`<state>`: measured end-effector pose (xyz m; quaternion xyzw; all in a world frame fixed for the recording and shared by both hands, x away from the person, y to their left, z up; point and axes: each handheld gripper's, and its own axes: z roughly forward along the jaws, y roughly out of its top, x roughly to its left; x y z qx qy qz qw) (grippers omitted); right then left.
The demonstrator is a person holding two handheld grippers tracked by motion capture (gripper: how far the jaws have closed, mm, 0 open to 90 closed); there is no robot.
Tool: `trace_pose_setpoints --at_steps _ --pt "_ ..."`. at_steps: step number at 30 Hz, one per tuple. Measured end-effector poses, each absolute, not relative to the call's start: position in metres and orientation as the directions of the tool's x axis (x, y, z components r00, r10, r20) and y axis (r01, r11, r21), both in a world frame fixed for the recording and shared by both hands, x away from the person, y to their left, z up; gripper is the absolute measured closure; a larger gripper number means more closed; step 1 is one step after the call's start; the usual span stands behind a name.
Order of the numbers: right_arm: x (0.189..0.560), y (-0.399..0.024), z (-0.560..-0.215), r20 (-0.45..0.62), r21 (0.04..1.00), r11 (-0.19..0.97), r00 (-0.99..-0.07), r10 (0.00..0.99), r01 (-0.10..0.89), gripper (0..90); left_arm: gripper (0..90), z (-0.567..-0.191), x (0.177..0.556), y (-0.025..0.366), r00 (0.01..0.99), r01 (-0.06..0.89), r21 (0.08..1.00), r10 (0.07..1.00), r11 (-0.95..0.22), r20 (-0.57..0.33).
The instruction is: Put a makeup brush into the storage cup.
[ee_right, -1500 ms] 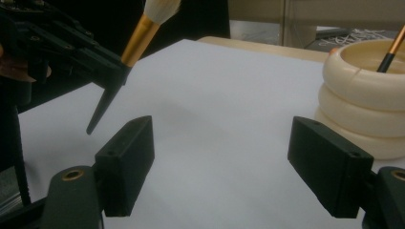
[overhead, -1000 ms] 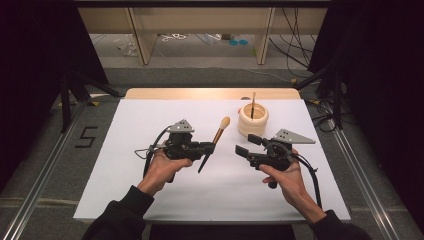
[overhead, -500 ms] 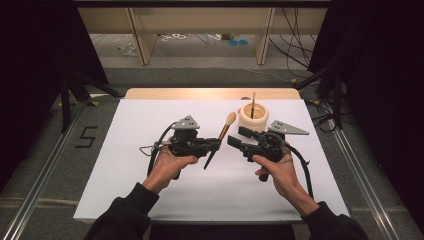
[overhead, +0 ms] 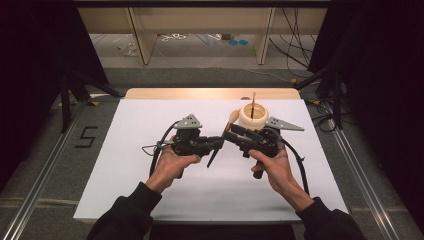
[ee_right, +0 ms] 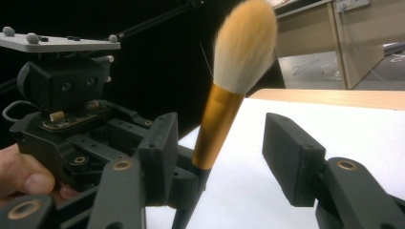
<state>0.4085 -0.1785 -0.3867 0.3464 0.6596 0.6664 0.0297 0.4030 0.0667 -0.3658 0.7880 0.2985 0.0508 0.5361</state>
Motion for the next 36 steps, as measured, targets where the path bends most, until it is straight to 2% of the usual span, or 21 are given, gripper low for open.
trace_pose_setpoints --at_steps 12,28,36 --pt "0.4107 -0.1754 -0.3872 0.458 0.884 -0.154 -0.757 0.466 0.441 58.5 78.2 -0.3635 0.4033 0.0654 0.818 0.409 0.882 0.523 -0.233 -0.241" --pt "0.4133 -0.1734 -0.3893 0.491 0.868 -0.176 -0.752 0.441 0.464 64.9 78.2 -0.3612 0.402 0.0648 0.815 0.41 0.886 0.524 -0.218 -0.248" --pt "0.4136 -0.1734 -0.3888 0.502 0.863 -0.19 -0.758 0.415 0.468 74.6 78.2 -0.3605 0.4021 0.0642 0.817 0.403 0.89 0.522 -0.211 -0.246"
